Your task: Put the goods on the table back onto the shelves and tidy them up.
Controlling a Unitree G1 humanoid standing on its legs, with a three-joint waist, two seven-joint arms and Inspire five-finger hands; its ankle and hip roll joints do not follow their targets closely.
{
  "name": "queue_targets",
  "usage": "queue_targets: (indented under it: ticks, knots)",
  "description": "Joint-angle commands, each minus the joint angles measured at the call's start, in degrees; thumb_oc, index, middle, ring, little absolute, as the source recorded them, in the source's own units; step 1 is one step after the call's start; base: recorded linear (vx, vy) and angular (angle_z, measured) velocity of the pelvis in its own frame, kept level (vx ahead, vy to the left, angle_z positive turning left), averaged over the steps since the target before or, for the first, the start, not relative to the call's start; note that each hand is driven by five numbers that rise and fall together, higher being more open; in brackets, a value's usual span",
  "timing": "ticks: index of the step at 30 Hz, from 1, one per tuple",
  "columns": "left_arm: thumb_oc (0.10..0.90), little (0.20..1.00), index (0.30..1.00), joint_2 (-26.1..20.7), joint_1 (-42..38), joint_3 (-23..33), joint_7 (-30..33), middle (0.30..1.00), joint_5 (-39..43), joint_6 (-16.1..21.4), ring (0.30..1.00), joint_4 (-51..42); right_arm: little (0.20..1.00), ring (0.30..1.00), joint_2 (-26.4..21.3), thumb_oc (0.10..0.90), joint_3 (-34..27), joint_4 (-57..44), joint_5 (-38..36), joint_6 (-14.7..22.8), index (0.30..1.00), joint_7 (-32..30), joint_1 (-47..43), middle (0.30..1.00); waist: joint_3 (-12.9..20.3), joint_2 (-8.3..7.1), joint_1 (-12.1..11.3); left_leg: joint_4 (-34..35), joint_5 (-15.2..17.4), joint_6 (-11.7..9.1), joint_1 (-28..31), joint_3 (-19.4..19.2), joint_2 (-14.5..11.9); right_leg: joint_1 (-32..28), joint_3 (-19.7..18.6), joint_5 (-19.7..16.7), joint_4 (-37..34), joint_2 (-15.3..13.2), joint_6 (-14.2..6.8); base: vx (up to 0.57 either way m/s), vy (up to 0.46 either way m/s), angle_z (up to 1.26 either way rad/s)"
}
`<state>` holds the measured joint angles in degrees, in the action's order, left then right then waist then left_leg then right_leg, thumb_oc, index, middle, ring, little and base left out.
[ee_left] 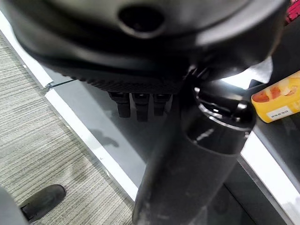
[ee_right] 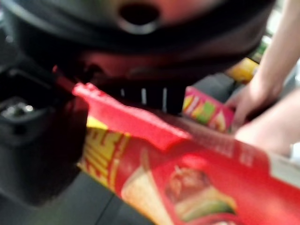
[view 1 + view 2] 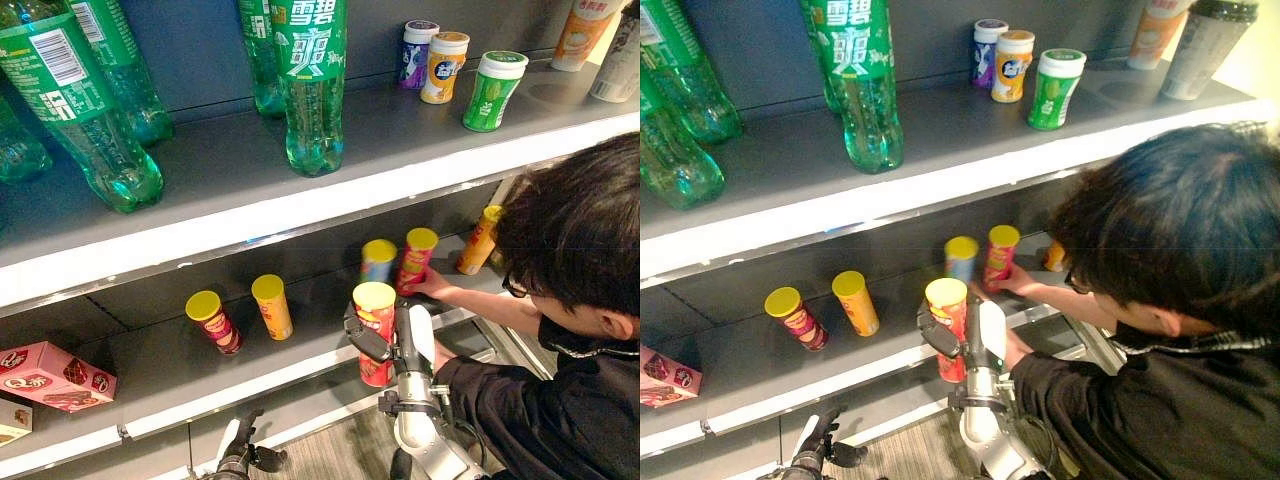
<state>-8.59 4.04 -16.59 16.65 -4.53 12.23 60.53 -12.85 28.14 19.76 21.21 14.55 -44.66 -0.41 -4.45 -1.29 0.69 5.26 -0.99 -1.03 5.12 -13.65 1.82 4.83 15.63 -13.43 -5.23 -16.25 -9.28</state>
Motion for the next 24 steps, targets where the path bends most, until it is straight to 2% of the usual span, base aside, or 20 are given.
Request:
queue_targets:
  ticks: [1, 21, 24]
  knots:
    - [0.8, 0.9, 0.9, -0.3, 4.3, -2.1, 0.6, 0.9, -2.9, -0.3, 0.9, 4.8, 0.3, 0.3, 2.8, 0.4, -2.6, -6.0, 2.1, 6.2, 0.3, -2.5, -6.5, 0.3, -2.8, -0.7, -3.6, -0.3, 9.0, 1.6, 4.0, 4.2, 3.1, 0.5, 2.0, -6.2, 0.6, -4.2, -4.8, 0.0, 0.0, 0.0]
    - [0.8, 0.9, 0.9, -0.4, 4.3, -0.8, 1.7, 0.9, -2.2, -0.3, 0.9, 5.4, 0.3, 0.3, 3.7, 0.4, -0.8, -5.8, -0.5, 7.6, 0.3, -0.7, -3.9, 0.3, -3.0, -1.1, -3.0, -0.3, 9.2, 1.6, 4.8, 3.9, 3.0, 0.3, 1.6, -6.3, 1.1, -3.9, -4.6, 0.0, 0.0, 0.0]
    - [0.8, 0.9, 0.9, -0.8, 4.2, -0.5, 1.8, 0.9, -1.8, -0.5, 0.9, 4.9, 0.3, 0.3, 3.7, 0.4, -1.0, -7.1, -0.9, 7.7, 0.3, -0.2, -4.5, 0.3, -3.9, -0.74, -2.9, -0.3, 9.1, 2.2, 5.3, 2.6, 2.8, 1.9, 1.1, -5.0, 4.4, -3.5, -4.1, -0.03, 0.011, -0.03]
